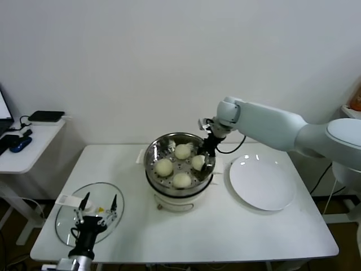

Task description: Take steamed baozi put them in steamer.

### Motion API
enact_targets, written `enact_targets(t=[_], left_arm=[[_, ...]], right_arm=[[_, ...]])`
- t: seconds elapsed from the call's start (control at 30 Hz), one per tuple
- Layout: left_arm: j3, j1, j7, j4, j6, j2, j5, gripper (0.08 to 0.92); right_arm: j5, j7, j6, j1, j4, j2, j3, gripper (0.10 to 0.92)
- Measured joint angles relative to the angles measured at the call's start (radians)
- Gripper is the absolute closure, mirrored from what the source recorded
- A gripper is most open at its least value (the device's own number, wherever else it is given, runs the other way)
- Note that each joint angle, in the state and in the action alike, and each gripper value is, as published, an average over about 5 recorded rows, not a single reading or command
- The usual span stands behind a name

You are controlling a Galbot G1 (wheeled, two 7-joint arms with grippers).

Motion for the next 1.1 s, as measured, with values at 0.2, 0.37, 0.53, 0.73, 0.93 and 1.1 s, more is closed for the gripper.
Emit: enact_targets(t=[0.2, 0.37, 0.53, 0.73, 0.93, 1.1], left_arm=[[0.002, -0.002, 0.0, 0.001, 0.001, 0.0, 0.0, 0.177], [0.003, -0.005, 0.0, 0.003, 0.002, 0.001, 0.001, 0.177], [0.001, -0.007, 0.0, 0.005, 0.003, 0.005, 0.002, 0.177], [0.0, -0.007, 0.0, 0.006, 0.003, 0.01, 0.001, 0.177], [0.002, -0.007, 0.0, 0.002, 0.004, 0.01, 0.0, 0.177], [0.007, -0.009, 0.0, 0.0, 0.006, 0.01, 0.002, 0.177]], right_arm=[[0.001, -0.004, 0.0, 0.0, -0.008, 0.004, 0.005, 0.204], [0.006, -0.017, 0.0, 0.009, -0.02, 0.016, 0.009, 0.202], [0.017, -0.04, 0.004, 0.029, -0.031, 0.032, 0.003, 0.203], [0.035, -0.08, 0.019, 0.073, -0.029, 0.037, -0.021, 0.203], [0.054, -0.104, 0.042, 0.137, -0.015, 0.011, -0.048, 0.203], [0.063, -0.107, 0.05, 0.188, 0.024, -0.05, -0.058, 0.203]])
